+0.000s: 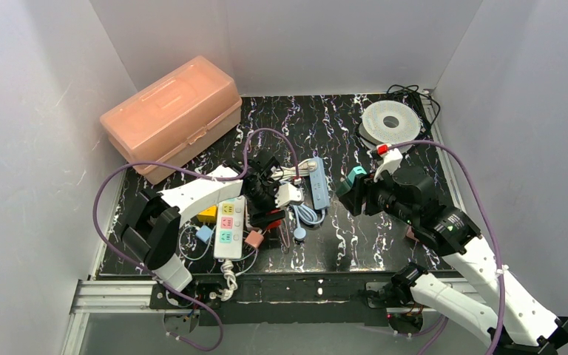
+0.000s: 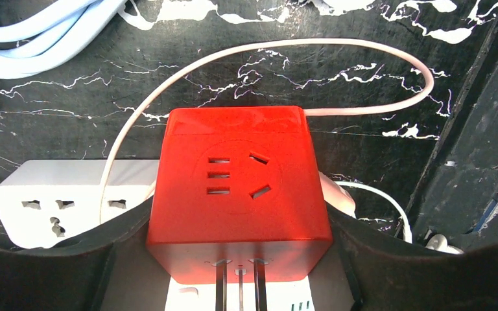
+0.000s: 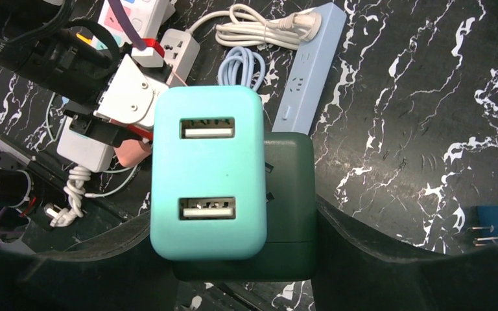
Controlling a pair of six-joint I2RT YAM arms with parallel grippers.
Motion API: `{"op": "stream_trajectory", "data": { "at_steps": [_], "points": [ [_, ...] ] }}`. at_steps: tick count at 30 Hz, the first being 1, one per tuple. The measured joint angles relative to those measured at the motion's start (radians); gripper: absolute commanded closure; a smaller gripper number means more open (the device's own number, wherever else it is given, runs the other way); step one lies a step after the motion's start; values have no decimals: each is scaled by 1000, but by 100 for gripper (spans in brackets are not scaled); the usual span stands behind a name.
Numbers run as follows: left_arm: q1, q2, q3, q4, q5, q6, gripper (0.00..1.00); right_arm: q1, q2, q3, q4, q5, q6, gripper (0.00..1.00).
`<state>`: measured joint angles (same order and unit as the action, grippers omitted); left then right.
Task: Pull the plug off the socket
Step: Place the plug at the corner of the board, then remove the plug from the socket.
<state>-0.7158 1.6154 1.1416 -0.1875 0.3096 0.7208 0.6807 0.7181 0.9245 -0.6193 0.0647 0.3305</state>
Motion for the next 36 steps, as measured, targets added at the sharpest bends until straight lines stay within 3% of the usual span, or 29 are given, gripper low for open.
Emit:
{"op": "stream_trajectory", "data": {
  "at_steps": [2,5,6,13,22,28,36],
  "points": [
    [0,4,0,-1,0,-2,43,0,-13,-11,1,-1,7,99],
    [0,6,-1,3,-4,2,7,0,-27,-19,2,-8,10,99],
    [0,7,-3,6,-10,-1,2,0,-34,-23,2,-13,10,99],
    [4,-13,-53,26,-26,-4,2,0,-51,-24,1,-27,9,99],
    [77,-229,0,-47,60,-76,2,0,-48,-24,-6,-67,-16,99],
    [111,-388,133,-37,148,-217,2,-1,15,2,1,-228,-71,99],
    [111,-525,111,63,295,-436,2,83,115,45,113,-458,-164,99]
  ]
}}
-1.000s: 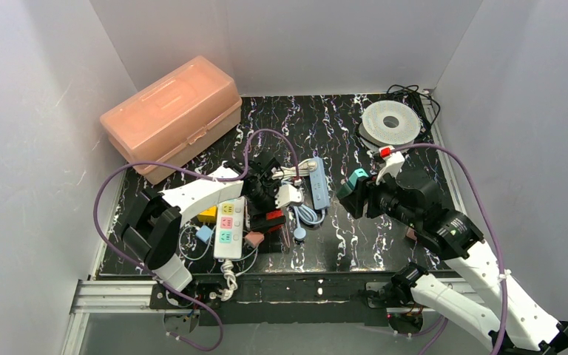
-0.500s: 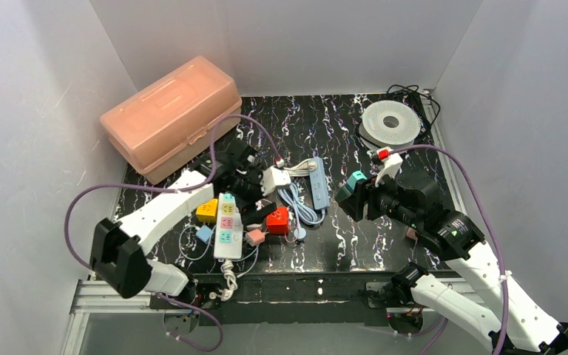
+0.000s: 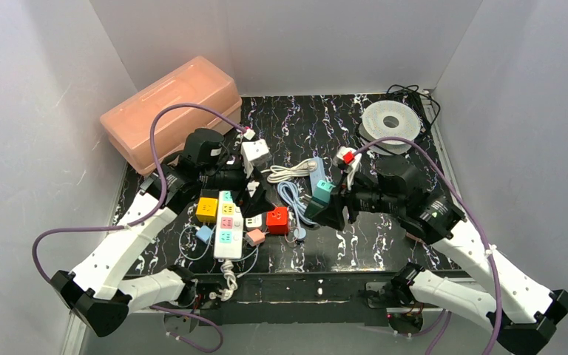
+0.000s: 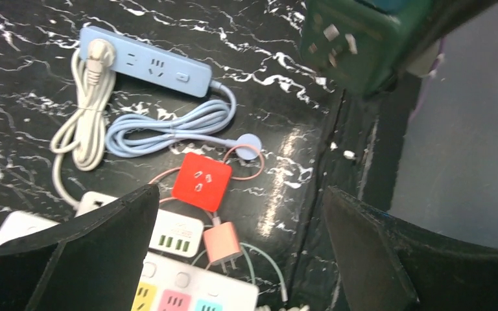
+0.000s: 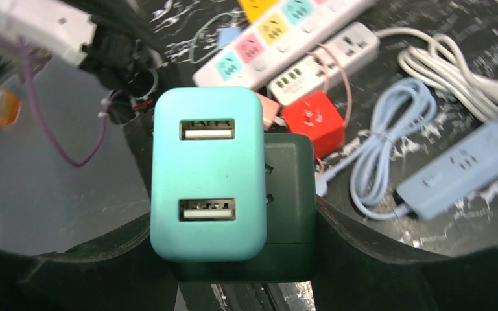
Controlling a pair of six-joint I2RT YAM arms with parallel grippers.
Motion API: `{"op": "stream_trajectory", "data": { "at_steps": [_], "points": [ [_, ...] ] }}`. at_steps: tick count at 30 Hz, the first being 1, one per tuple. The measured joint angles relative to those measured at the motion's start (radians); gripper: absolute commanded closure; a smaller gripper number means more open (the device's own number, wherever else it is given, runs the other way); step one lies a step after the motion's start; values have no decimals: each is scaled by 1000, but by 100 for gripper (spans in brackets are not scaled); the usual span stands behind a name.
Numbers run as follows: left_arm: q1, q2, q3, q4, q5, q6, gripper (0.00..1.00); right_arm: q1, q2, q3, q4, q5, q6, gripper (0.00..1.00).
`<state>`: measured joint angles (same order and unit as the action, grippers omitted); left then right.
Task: Pull the plug off the socket
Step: Remove the plug from the socket.
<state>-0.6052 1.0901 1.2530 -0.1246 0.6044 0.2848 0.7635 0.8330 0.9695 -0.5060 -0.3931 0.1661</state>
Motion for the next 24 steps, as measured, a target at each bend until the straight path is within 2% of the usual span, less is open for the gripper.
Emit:
{"op": "stream_trajectory", "data": {
  "at_steps": [10,16,24],
  "points": [
    [0,20,-21,172,124,-158,2,154,143,129,14,-80,-114,99],
    [0,18,-21,286,235,-296,2,180,196,140,9,-81,-133,99],
    [-5,8,-21,344,328,-365,2,193,227,173,18,-82,-145,99]
  ]
}}
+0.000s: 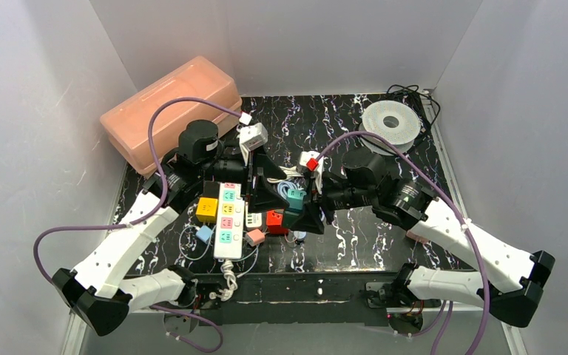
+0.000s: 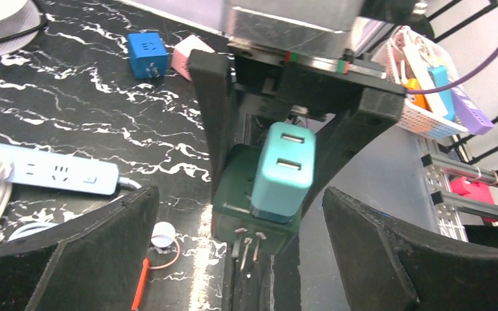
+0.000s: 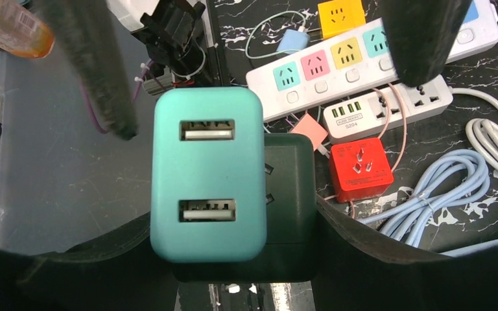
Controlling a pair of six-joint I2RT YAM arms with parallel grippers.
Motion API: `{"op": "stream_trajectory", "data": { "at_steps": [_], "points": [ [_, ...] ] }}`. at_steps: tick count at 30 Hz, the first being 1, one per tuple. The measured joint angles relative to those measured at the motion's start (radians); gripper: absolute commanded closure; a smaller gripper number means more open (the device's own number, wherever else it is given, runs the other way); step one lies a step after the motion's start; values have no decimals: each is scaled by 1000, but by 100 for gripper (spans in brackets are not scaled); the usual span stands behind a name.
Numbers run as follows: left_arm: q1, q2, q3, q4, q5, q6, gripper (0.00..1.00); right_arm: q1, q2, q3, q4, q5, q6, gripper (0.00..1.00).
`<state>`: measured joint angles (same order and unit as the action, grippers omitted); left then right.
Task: Pull the plug off the socket
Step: Remove the plug from the socket.
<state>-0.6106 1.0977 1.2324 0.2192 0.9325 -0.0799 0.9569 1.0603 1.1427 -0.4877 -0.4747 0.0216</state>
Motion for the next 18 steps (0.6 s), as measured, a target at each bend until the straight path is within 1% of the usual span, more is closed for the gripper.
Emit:
{"op": "stream_trajectory", "data": {
  "at_steps": [8,9,12,13,14,15,16,17,18],
  "points": [
    [-29,2,0,14,66,-6,2,1,69,45,24,-22,1,99],
    [-31,4,1,14,71,-6,7,2,79,54,26,-27,1,99],
    [-40,24,16,13,89,-2,28,6,117,88,39,-47,1,99],
    [-39,32,26,7,92,5,37,7,126,96,34,-52,2,99],
    [-38,37,33,3,101,10,53,6,130,98,35,-54,2,99],
    [-39,42,42,-5,117,18,66,5,132,98,40,-55,1,99],
    [-42,45,48,-12,133,24,75,5,133,99,47,-56,1,99],
    [-47,45,54,-13,149,48,81,5,134,99,39,-71,9,99],
    [-50,40,57,-14,166,75,83,5,134,99,37,-98,12,99]
  ]
}}
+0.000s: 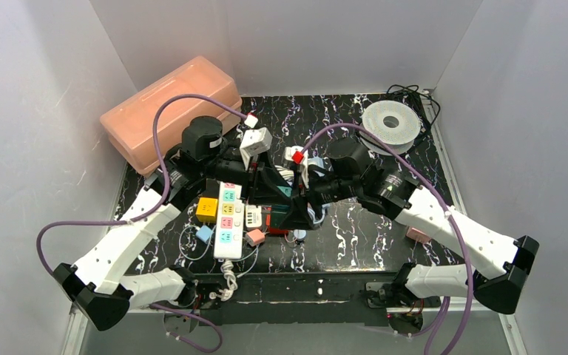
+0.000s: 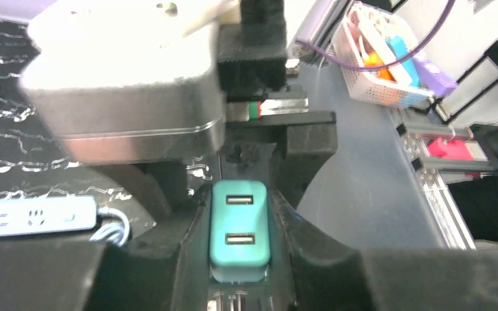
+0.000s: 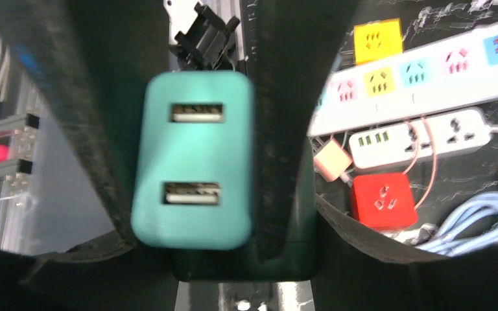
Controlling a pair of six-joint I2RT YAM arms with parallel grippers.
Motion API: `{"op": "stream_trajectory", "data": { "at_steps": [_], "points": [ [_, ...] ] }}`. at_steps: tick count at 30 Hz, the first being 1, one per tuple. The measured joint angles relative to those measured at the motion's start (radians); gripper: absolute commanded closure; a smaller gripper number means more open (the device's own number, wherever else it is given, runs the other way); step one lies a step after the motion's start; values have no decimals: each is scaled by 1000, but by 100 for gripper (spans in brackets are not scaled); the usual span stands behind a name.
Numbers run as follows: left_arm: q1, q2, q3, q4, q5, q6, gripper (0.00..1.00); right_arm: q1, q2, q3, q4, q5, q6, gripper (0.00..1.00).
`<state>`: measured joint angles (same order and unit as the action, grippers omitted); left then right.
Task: Pull the plug off the socket
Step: Remove the plug from the socket.
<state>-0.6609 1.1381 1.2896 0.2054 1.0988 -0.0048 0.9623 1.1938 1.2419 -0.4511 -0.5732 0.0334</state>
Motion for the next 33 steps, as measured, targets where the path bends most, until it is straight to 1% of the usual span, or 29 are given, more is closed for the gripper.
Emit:
{"op": "stream_trajectory", "data": {
  "at_steps": [1,4,6,9,11,12,15,17,19,24,28,33],
  "points": [
    [2,-8,2,3,-22,5,83,1,-3,0,-11,-16,0,99],
    [10,-9,10,-8,-26,14,88,11,-3,0,10,-7,-1,99],
    [9,-6,12,-9,-31,18,89,11,-3,-1,16,-4,-2,99],
    [9,-7,15,-13,-37,21,89,15,-3,-6,29,2,-5,99],
    [9,-7,16,-18,-43,24,87,19,-8,-12,40,16,-11,99],
    [9,-7,16,-19,-45,25,84,24,-13,-16,44,29,-18,99],
    [7,-7,21,-25,-45,24,84,54,-41,-37,62,101,-63,99],
    [3,-6,27,-26,-46,24,89,76,-60,-44,67,158,-97,99],
    [2,-4,36,-25,-46,24,100,103,-80,-47,68,228,-141,99],
    [-3,-2,56,7,-45,4,100,127,-118,-50,80,313,-203,99],
    [-5,0,62,25,-45,-14,100,127,-151,-93,134,321,-208,99],
    [-7,7,64,13,-44,-20,100,127,-169,-147,201,311,-176,99]
  ]
}}
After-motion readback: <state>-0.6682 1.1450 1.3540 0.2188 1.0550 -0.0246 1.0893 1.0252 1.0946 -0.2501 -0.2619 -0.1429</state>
